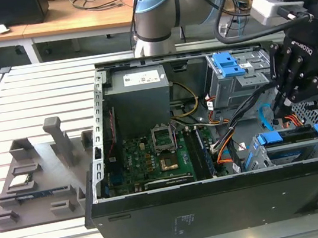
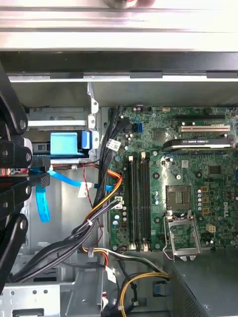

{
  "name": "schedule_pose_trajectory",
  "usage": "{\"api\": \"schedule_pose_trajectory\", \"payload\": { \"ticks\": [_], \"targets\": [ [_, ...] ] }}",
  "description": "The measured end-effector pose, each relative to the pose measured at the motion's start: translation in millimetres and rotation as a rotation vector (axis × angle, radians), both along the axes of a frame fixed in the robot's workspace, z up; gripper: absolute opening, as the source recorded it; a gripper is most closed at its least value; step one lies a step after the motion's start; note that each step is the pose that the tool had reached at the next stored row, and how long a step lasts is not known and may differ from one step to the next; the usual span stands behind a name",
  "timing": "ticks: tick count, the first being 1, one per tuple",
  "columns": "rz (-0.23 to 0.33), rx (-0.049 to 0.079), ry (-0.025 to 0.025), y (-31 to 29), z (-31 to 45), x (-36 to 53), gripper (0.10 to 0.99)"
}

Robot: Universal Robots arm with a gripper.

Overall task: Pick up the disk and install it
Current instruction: 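Insert the second disk wire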

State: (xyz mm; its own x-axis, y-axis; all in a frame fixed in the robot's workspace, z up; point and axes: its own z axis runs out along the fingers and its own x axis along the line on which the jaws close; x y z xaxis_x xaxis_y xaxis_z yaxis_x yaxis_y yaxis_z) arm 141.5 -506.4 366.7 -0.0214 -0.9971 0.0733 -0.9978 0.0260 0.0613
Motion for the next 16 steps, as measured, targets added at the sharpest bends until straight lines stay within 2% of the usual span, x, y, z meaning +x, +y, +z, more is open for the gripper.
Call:
{"api": "schedule_pose_trajectory", "payload": {
  "ticks": [1,4,7,12,16],
  "targets": [
    [0.000,0.000,-0.0001,-2.3,-1.0,0.5,0.161],
    [0.000,0.000,0.0006,-3.2,-3.5,8.6,0.161],
    [0.000,0.000,0.0012,-9.3,-7.9,11.8,0.161],
    [0.000,0.000,0.0022,-14.6,-18.6,21.8,0.161],
    [0.000,0.000,0.0022,-15.3,-20.8,24.6,0.161]
  ]
}}
